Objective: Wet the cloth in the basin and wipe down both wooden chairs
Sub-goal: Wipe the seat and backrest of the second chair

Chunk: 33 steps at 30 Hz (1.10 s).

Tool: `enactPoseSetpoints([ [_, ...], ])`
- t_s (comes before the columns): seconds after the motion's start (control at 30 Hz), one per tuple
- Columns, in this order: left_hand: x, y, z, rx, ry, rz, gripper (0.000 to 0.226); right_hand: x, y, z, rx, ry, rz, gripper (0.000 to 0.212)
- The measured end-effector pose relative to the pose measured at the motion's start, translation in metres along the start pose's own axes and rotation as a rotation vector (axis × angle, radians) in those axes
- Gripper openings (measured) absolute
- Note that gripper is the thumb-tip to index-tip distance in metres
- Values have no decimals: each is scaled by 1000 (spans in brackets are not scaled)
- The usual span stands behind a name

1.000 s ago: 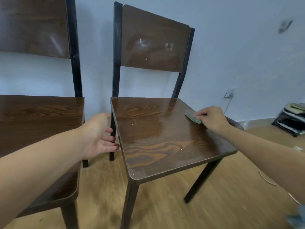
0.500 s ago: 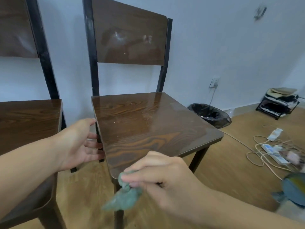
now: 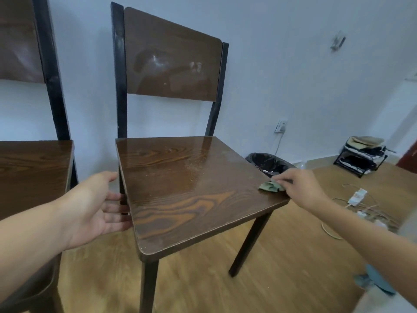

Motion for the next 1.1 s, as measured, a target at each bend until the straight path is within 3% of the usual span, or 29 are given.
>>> enactPoseSetpoints([
  [0.07, 0, -1, 2, 4, 2, 6, 62, -14, 19, 17, -25, 19, -109, 19],
  [0.17, 0, -2, 4, 9, 8, 15, 63, -28, 10, 22, -111, 129, -131, 18],
  [0.4, -4, -2, 10, 35, 35, 28, 63, -53, -64, -61, -257, 19, -45, 18],
  [0.63, -11, 4, 14, 56, 64, 38, 64, -27, -193, -121, -344, -203, 219, 19],
  [0.83, -7, 12, 19, 31, 75, 21, 70, 116, -254, -94, -453, -515, 556, 22],
  [0.93, -3, 12, 16, 8, 62, 21, 73, 134, -253, -75, -581, -646, 536, 20],
  [1.0, 0, 9, 16, 8, 45, 40, 75, 98, -236, -62, -596, -534, 457, 21],
  [1.1, 1, 6, 15, 17, 31, 47, 76, -5, -182, -61, -486, -223, 244, 19],
])
Point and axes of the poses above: each hand's wrist, its own x-axis away from the middle knuckle, its own z-axis out of the back of the hand, y = z × x, the point moved 10 cm from there along -x, towards the middle knuckle, and after that the axes turned 11 degrees about -x, right-handed, at the moved point
